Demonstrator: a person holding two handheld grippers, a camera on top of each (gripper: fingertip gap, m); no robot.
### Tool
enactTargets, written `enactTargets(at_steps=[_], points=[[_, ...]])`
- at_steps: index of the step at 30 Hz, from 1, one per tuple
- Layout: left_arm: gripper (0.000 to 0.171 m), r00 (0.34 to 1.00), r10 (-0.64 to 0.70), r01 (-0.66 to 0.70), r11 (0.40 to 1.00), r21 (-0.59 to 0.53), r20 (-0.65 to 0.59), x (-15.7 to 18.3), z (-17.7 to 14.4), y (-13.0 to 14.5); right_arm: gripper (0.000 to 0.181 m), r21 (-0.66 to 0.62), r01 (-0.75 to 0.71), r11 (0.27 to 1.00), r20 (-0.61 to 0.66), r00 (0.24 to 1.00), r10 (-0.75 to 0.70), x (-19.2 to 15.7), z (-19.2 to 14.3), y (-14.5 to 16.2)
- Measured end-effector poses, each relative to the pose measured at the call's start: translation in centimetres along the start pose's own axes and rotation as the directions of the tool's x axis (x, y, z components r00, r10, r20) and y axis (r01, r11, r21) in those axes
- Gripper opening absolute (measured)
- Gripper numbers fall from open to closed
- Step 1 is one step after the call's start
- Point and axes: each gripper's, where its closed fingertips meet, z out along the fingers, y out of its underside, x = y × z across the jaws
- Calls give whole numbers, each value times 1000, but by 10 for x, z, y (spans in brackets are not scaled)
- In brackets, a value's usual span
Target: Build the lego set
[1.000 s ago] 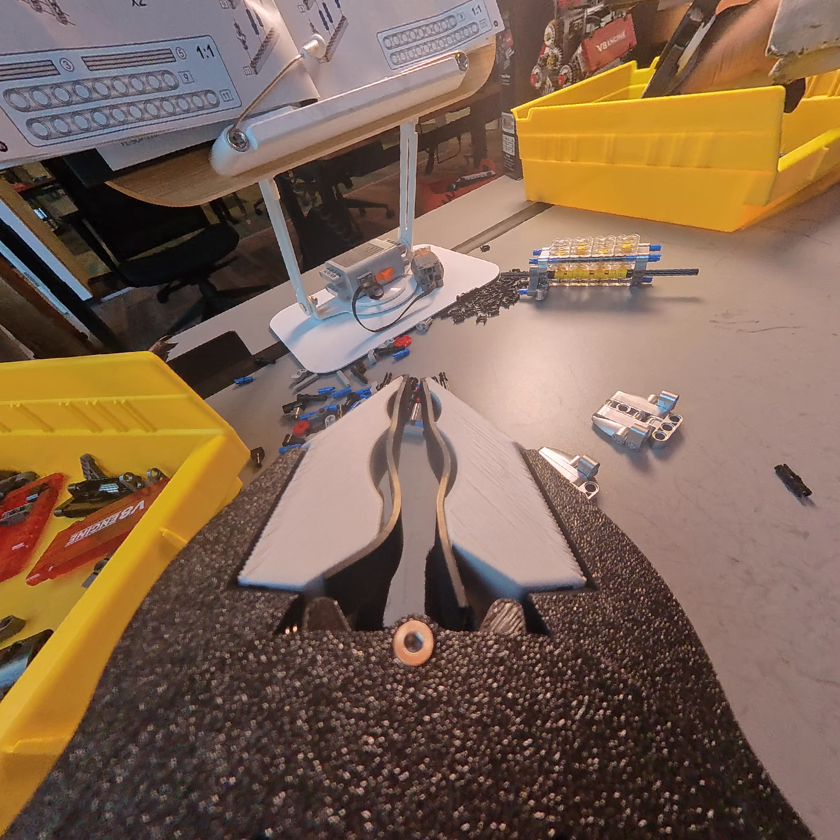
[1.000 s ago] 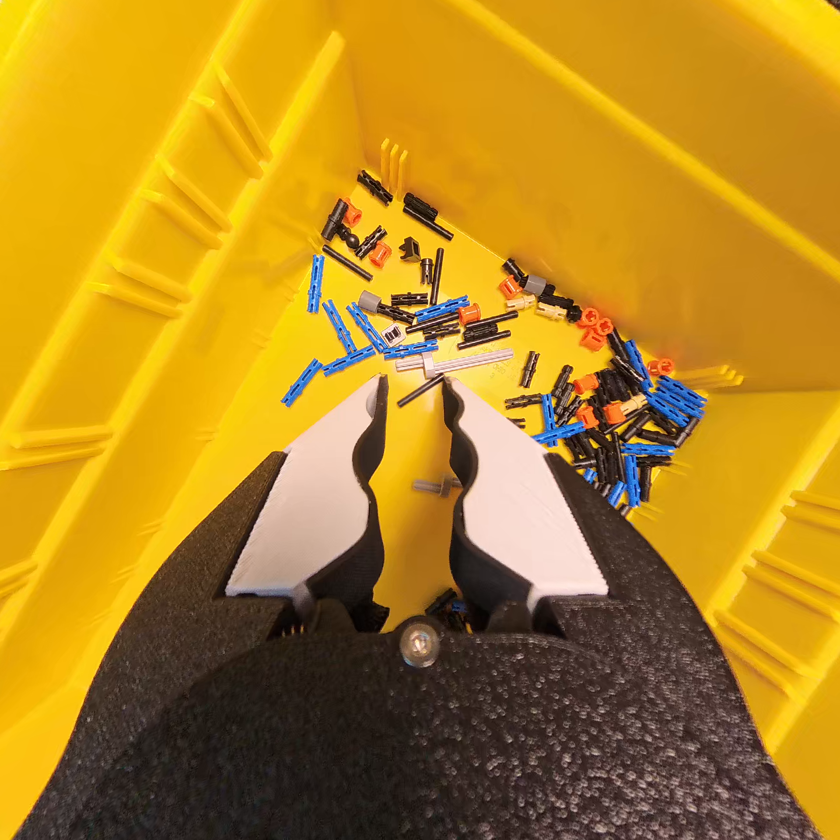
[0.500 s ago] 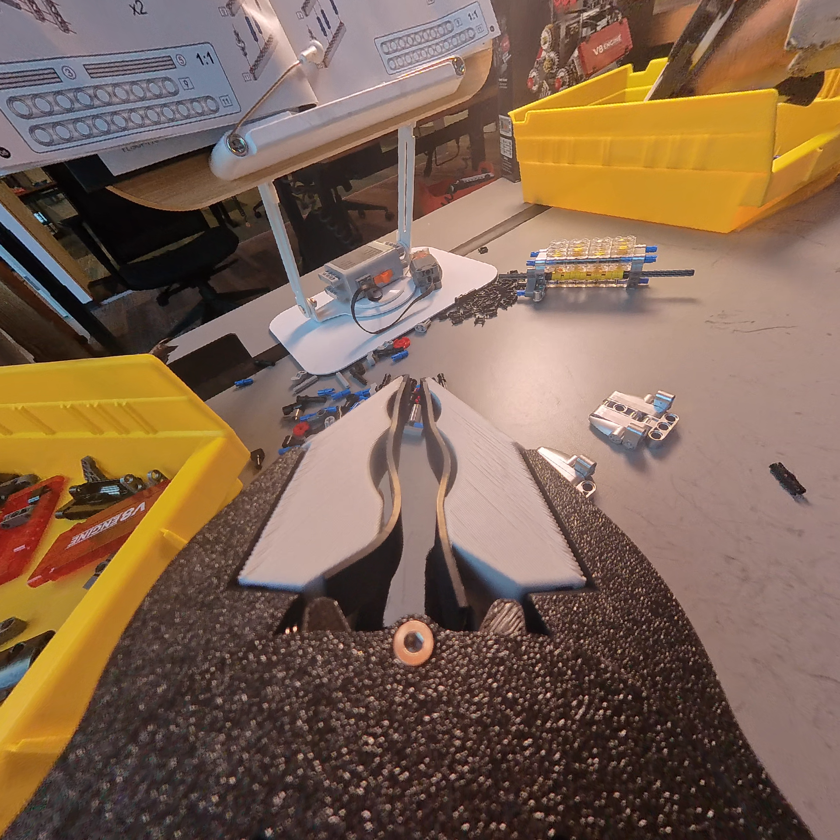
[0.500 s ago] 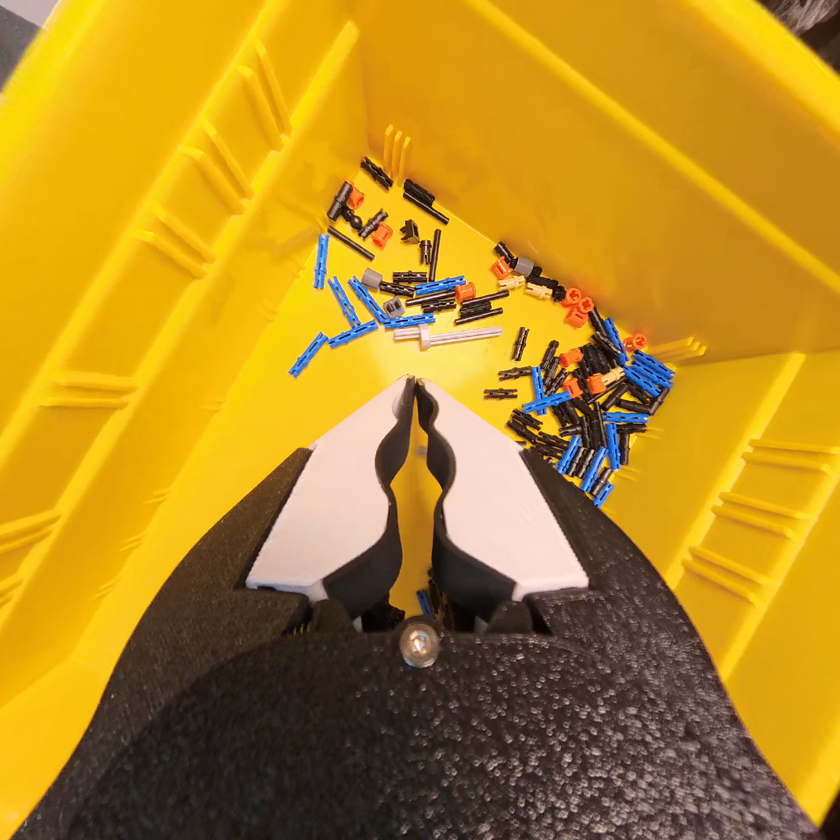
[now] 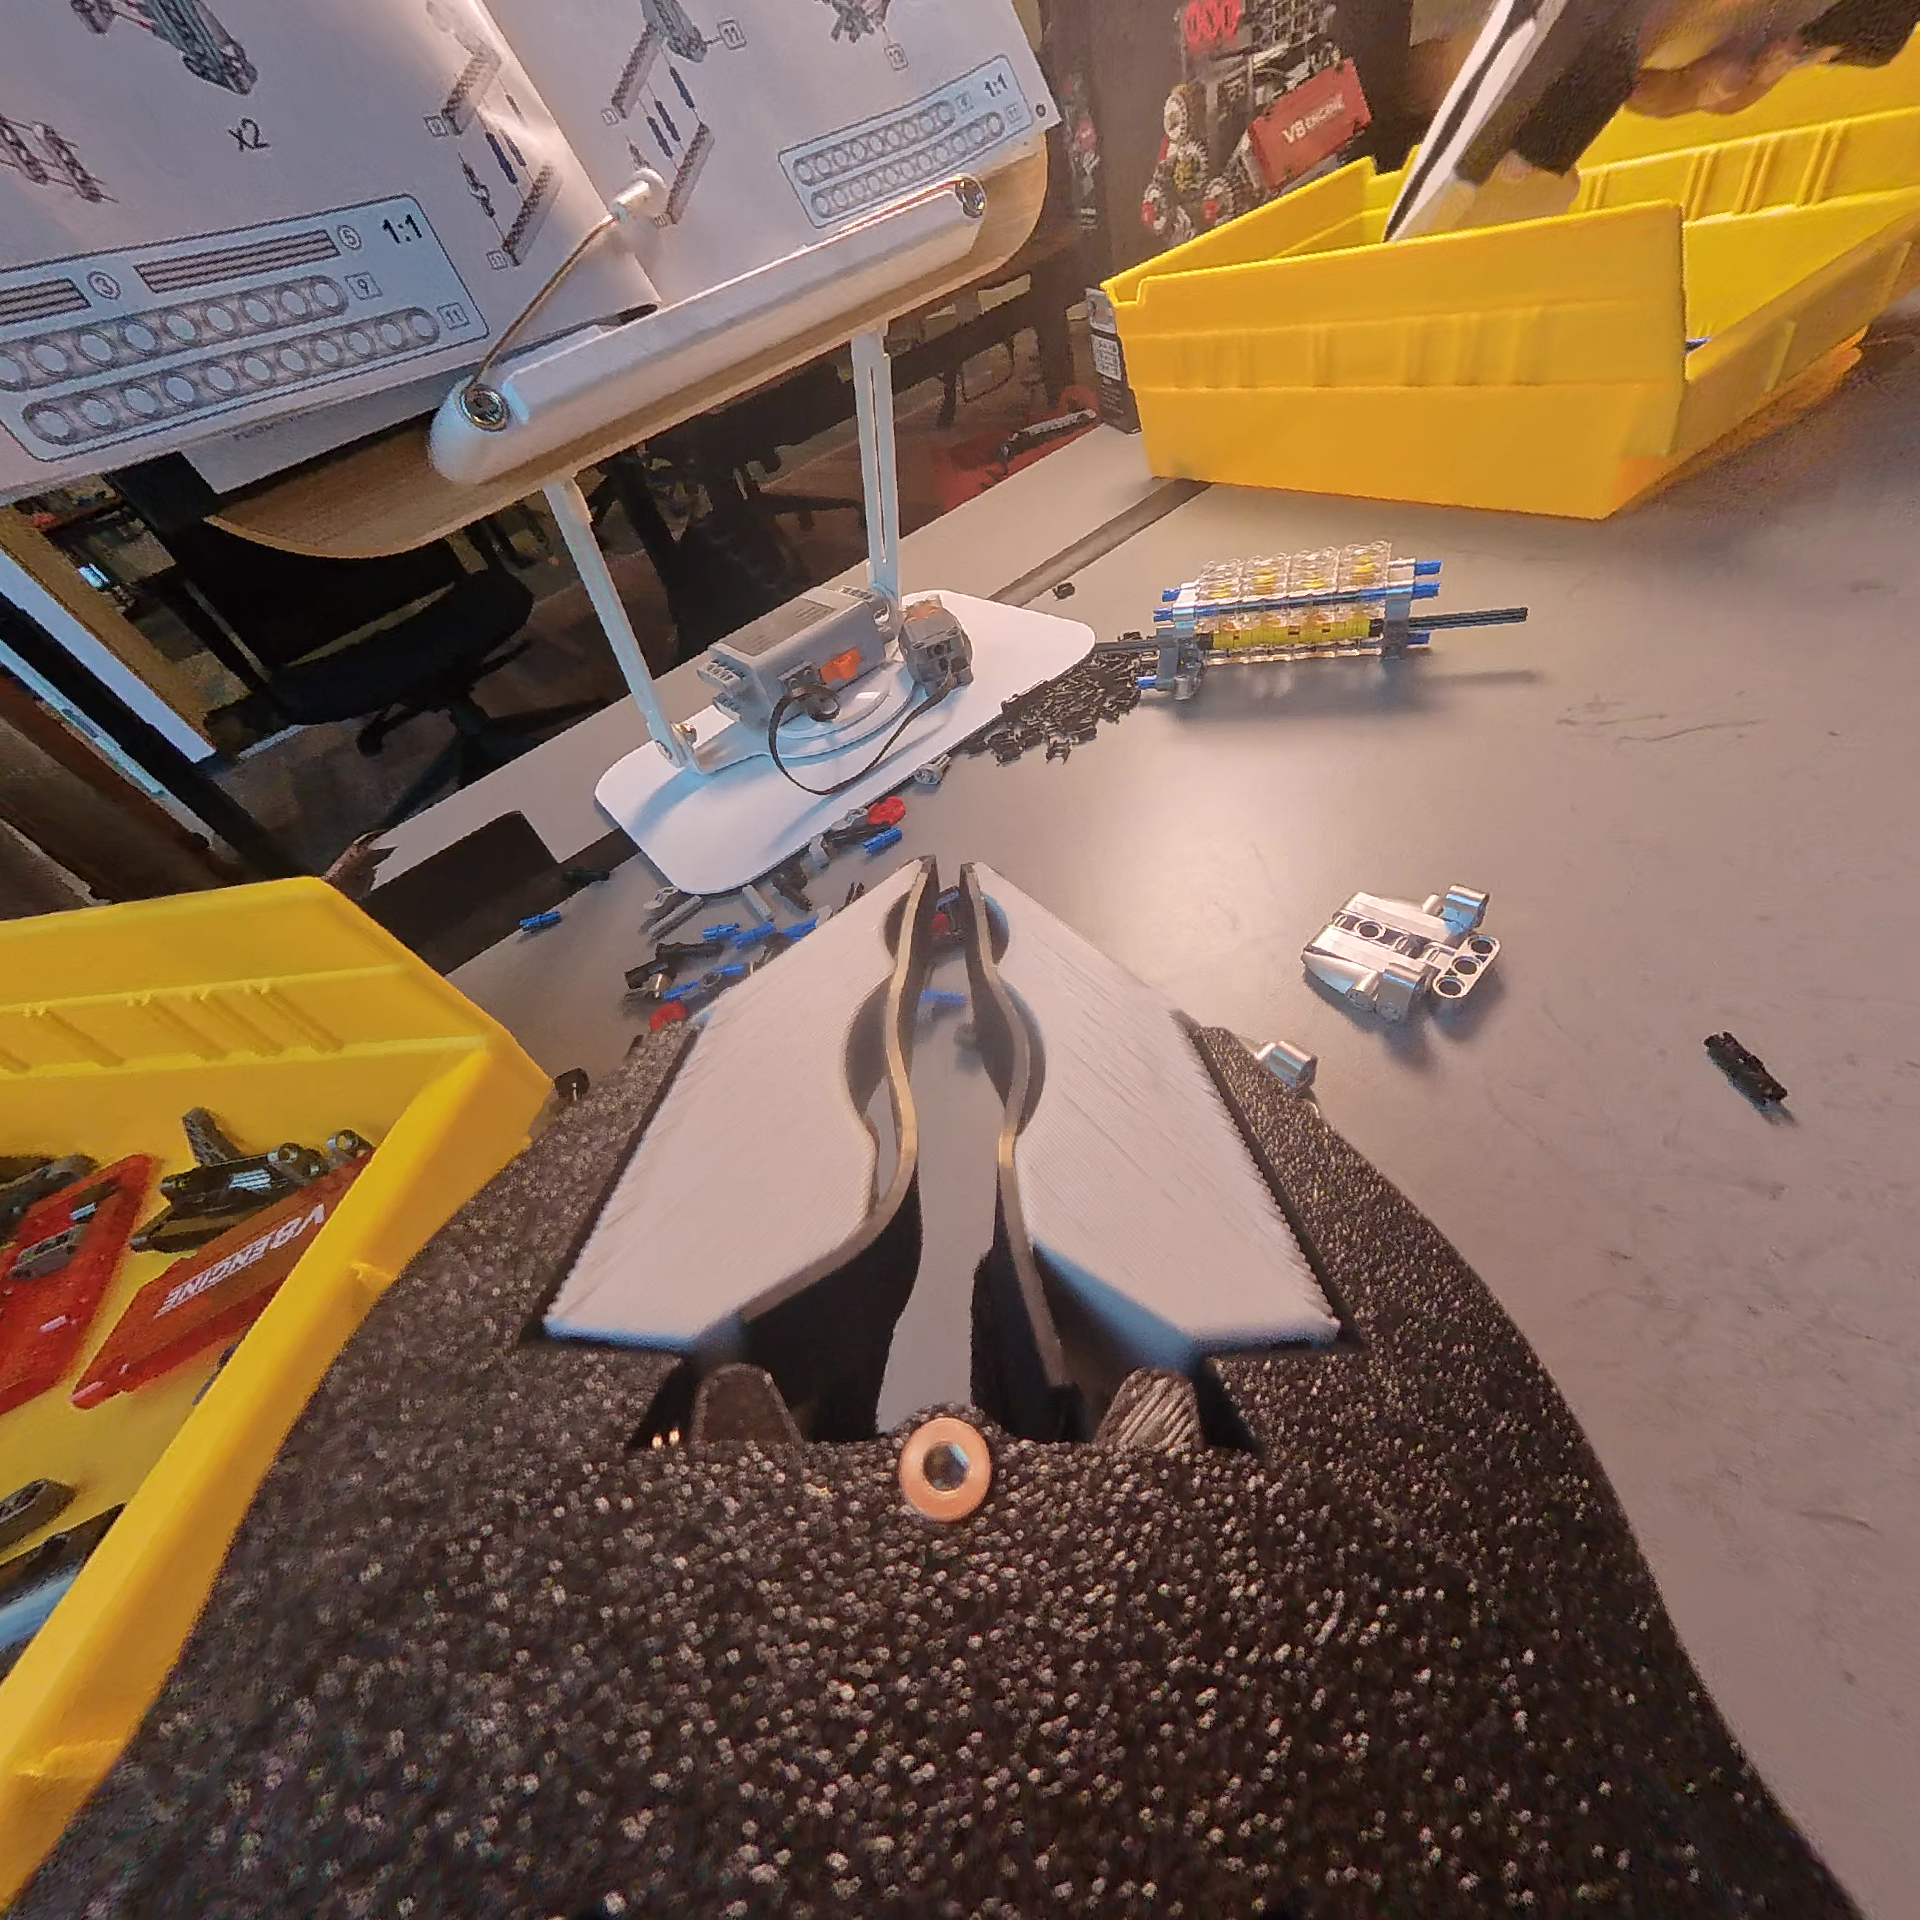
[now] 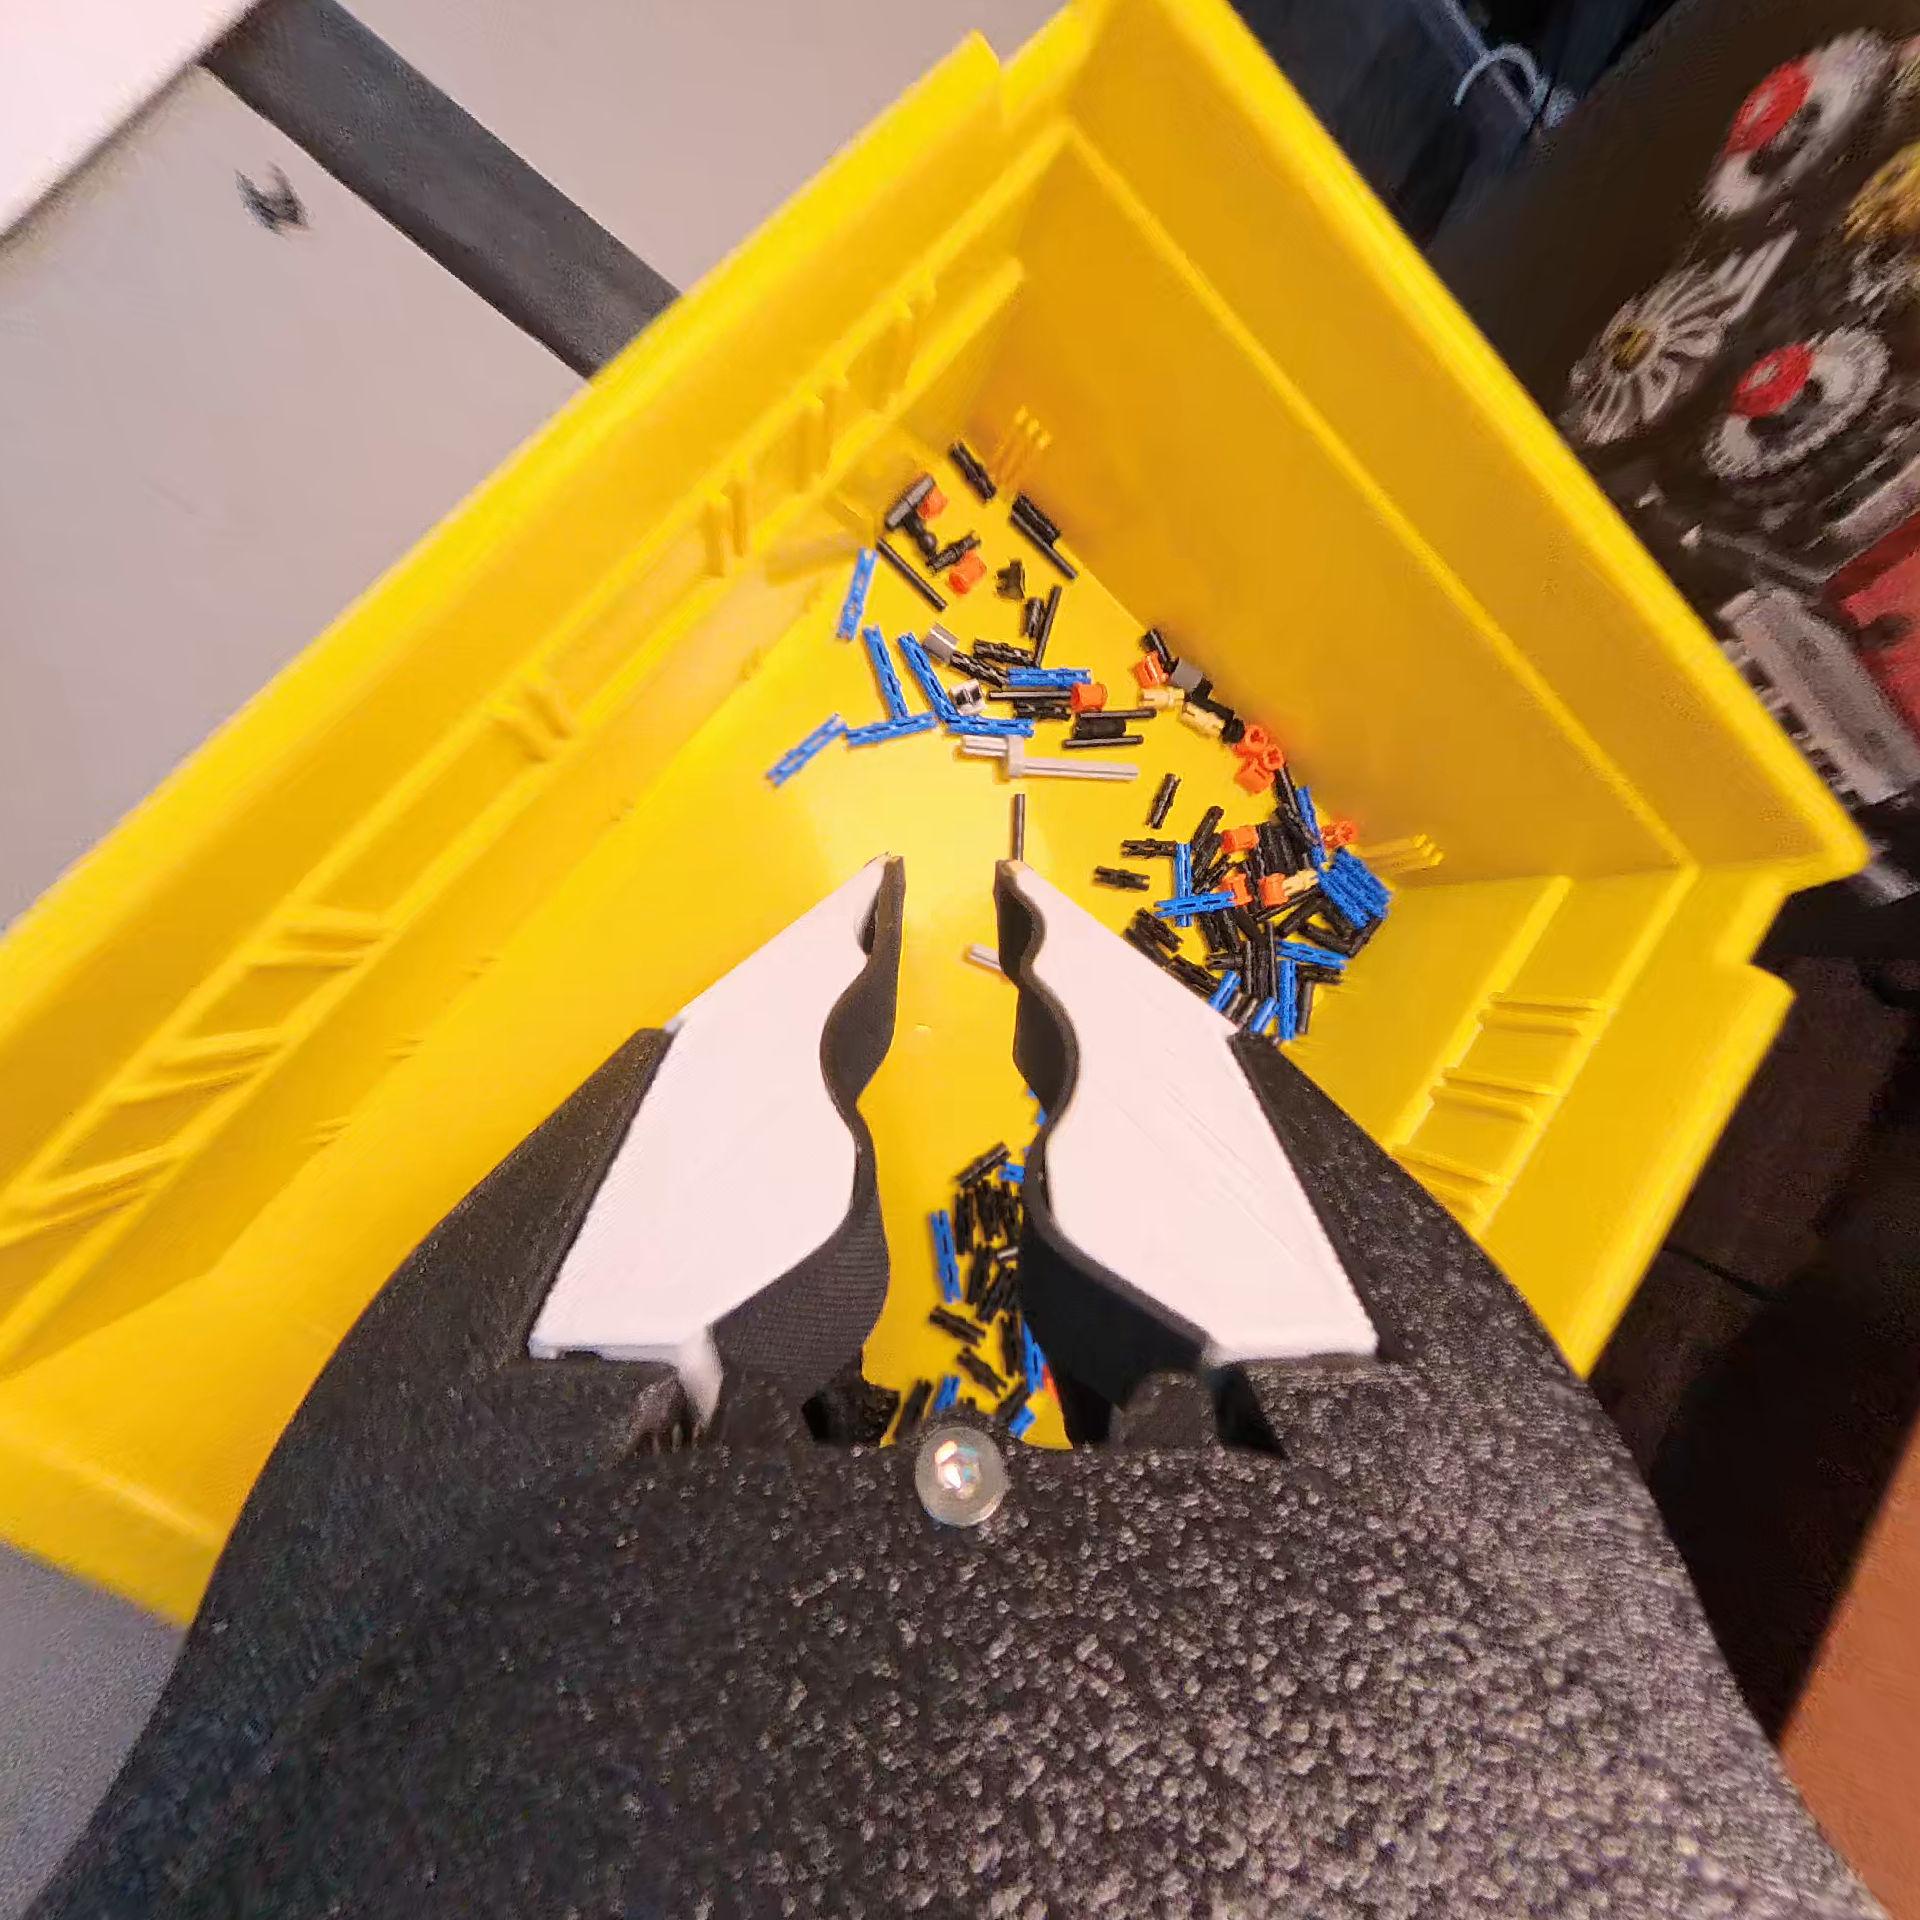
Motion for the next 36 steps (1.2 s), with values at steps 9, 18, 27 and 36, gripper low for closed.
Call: enactTargets(at_steps=[9, 18, 27, 36], points=[[2, 1000, -25, 25, 1000, -13, 9, -7, 1, 6, 16, -94, -66, 993, 34, 997, 70, 15, 58, 13], [2, 1000, -3, 3, 999, -35, 2, -3, 5, 10, 15, -20, -172, 985, 30, 984, 173, 40, 67, -7], [2, 1000, 8, -8, 999, -42, 1, -3, 6, 12, 6, -59, -242, 969, 67, 967, 246, 43, 81, -2], [2, 1000, 25, -25, 999, -48, -9, 0, 7, 12, 12, -76, -235, 969, 90, 966, 242, 43, 83, -5]])
